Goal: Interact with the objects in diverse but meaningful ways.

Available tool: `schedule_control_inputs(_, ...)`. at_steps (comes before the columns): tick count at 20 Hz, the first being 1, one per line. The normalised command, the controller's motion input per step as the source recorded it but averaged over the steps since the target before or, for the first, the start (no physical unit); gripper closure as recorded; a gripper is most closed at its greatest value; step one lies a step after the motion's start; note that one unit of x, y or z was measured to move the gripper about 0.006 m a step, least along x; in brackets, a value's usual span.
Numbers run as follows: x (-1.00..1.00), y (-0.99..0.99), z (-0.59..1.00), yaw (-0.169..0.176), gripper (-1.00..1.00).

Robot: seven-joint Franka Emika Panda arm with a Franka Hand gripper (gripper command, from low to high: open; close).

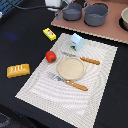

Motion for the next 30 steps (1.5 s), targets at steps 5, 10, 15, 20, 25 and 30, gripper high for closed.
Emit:
schedule_control_inputs(5, 0.74, -0.07, -0.26, 0.035, -1.0)
schedule_control_inputs(10, 0.67, -0.03, -0.25, 0.06, -1.0)
schedule_control_inputs(15, 0.27, 0.0, -0.21, 0.158, -1.0)
schedule_control_inputs(20, 0.0, 0.0, -0.18, 0.154, -1.0)
schedule_control_inputs(25, 0.06, 0.0, -0.05, 0.112, -1.0)
schedule_control_inputs(30, 0.26, 0.0, -0.01, 0.136, -1.0)
